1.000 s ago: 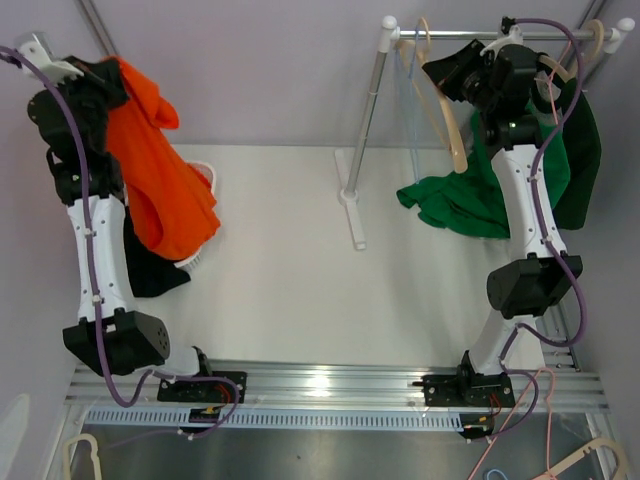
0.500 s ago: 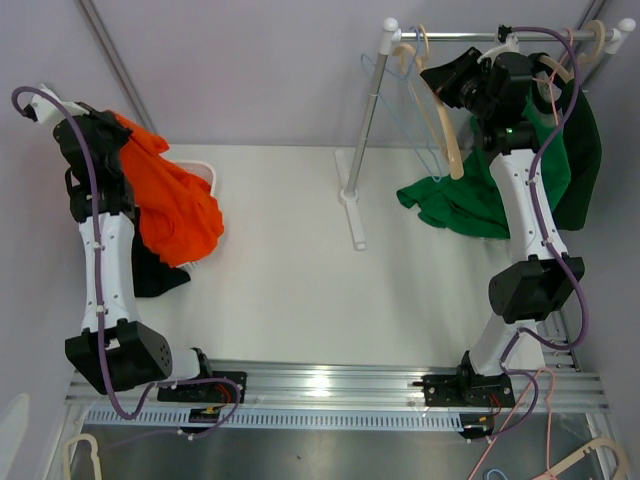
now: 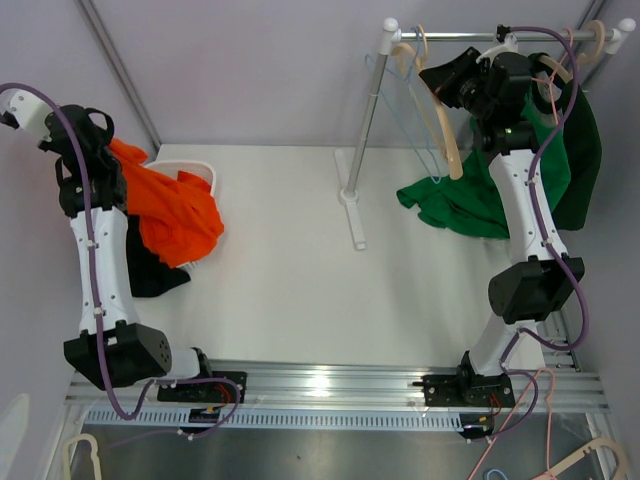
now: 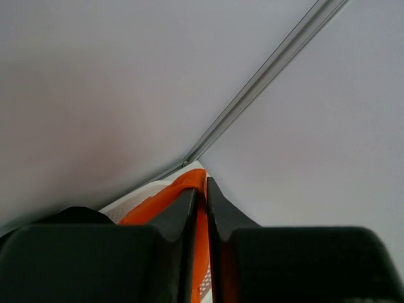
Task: Remove the t-shirt from the hanger
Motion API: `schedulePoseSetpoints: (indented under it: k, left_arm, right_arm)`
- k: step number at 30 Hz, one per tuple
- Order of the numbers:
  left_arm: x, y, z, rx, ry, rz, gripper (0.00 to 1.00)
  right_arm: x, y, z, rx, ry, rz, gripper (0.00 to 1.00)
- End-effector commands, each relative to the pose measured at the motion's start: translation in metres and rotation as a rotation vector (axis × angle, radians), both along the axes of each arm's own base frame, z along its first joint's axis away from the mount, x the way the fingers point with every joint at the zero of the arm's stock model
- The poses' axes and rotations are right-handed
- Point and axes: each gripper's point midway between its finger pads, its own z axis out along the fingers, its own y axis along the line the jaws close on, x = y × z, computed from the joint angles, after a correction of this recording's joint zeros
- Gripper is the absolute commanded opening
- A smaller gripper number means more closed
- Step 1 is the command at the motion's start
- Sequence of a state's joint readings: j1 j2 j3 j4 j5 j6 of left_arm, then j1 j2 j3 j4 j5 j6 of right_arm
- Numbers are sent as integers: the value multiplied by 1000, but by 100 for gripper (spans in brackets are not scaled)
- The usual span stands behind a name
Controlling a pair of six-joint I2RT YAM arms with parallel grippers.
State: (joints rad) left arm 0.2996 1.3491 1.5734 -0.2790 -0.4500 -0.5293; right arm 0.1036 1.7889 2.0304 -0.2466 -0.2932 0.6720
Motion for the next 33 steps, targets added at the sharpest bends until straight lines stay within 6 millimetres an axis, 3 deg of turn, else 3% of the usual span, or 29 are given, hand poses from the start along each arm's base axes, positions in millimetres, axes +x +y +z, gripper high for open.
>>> schedulePoseSetpoints:
  k: [1,2,3,5,6,8,17,22,26,27,29,30,32,33]
  left_arm:
    - [-3,1,26,29,-42,-1,15]
    - [-1,-2,26,30,-42,-24,29]
    - [0,-2,25,21,-34,-24,56]
    - [-3,-3,32,18,-39,-27,72]
    - [-3,-4,34,21,-39,-30,85]
    - [-7,-7,40,32,-53,-40,99]
    - [-25,-17,58,22,-99,-56,99]
    - [-34,-49,81,57,-146,-168,100]
    - [-46,-106,108,161,-204,-347,100]
    - [-54,-118,120,164,-239,-399,100]
    - [-52,-160,117,142,-218,-592,100]
    - [-55,-175,124,151,-229,-655,100]
    - [-61,-229,119,159,-221,-855,100]
    - [-61,-246,106,154,-202,-923,100]
  right_arm:
    - [-19,-2,38,-13,-98,-10,13]
    - [-20,-4,40,-13,-101,-13,21]
    - [-20,-5,40,-13,-100,-11,23]
    - [-22,-8,41,-19,-101,-17,27]
    - [-23,-11,42,-25,-97,-30,28]
    - [-25,-18,46,-42,-103,-58,29]
    - [-35,-49,52,-69,-89,-138,31]
    - [-50,-88,60,-197,-102,-324,44]
    - [-76,-116,73,-301,-97,-429,48]
    - [-78,-116,73,-323,-85,-424,58]
    - [-93,-132,85,-371,-58,-489,67]
    - [-89,-140,79,-396,-24,-523,73]
    - [-96,-152,77,-442,12,-571,81]
    - [-97,-161,73,-465,33,-610,83]
